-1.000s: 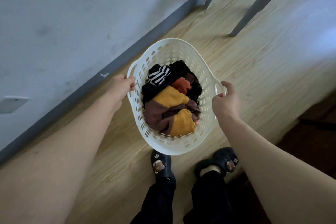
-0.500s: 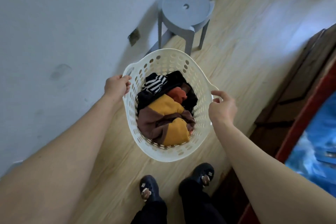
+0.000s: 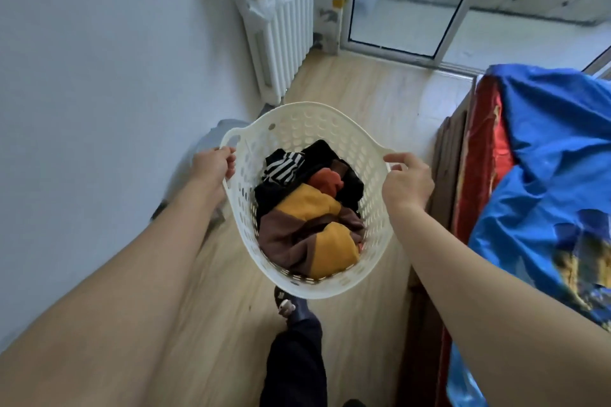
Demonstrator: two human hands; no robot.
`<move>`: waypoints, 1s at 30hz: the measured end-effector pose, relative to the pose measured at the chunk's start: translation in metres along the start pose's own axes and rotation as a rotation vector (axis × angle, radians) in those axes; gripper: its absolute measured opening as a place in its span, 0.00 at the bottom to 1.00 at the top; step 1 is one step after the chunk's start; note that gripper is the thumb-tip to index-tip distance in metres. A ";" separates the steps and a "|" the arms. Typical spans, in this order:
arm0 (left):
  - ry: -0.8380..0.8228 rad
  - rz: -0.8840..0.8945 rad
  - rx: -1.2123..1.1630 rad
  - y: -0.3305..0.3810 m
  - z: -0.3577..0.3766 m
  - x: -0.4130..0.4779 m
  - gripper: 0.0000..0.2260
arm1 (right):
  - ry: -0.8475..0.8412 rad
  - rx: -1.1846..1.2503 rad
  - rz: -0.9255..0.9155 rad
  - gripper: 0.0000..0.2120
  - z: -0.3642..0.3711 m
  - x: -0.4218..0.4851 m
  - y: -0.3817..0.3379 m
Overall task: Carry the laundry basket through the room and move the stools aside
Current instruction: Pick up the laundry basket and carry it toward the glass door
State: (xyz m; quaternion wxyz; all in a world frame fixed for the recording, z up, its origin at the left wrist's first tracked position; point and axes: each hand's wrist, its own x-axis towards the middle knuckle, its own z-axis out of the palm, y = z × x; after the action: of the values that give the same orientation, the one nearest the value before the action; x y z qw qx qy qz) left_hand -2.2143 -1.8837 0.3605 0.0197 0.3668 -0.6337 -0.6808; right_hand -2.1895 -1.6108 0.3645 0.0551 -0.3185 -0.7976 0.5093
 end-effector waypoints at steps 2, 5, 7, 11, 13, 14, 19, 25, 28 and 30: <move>-0.034 0.017 0.005 0.029 0.033 0.019 0.12 | 0.042 0.007 0.008 0.23 0.001 0.032 -0.024; -0.108 -0.006 0.020 0.073 0.086 0.064 0.11 | 0.124 0.042 0.054 0.22 0.011 0.090 -0.063; -0.131 -0.017 0.029 0.096 0.111 0.090 0.11 | 0.145 0.052 0.045 0.21 0.017 0.121 -0.085; -0.169 -0.017 0.067 0.141 0.165 0.142 0.09 | 0.199 0.077 0.042 0.20 0.033 0.182 -0.126; -0.203 -0.013 0.077 0.159 0.190 0.165 0.09 | 0.216 0.091 0.051 0.20 0.040 0.209 -0.143; -0.218 -0.014 0.086 0.171 0.206 0.180 0.10 | 0.223 0.096 0.058 0.20 0.045 0.228 -0.154; -0.257 -0.024 0.105 0.216 0.285 0.247 0.11 | 0.213 0.129 0.067 0.20 0.066 0.320 -0.192; -0.278 -0.009 0.129 0.270 0.398 0.337 0.12 | 0.191 0.145 0.105 0.18 0.093 0.458 -0.241; -0.270 -0.027 0.135 0.291 0.450 0.373 0.10 | 0.172 0.156 0.116 0.18 0.104 0.520 -0.262; -0.249 -0.055 0.146 0.302 0.484 0.401 0.07 | 0.165 0.139 0.130 0.20 0.112 0.561 -0.276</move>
State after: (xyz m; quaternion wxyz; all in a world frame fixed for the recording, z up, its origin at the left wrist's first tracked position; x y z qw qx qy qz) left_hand -2.8930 -1.7295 0.3999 -0.1044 0.2972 -0.6689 -0.6734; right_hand -2.8041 -1.4585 0.4127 0.1092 -0.4058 -0.7307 0.5380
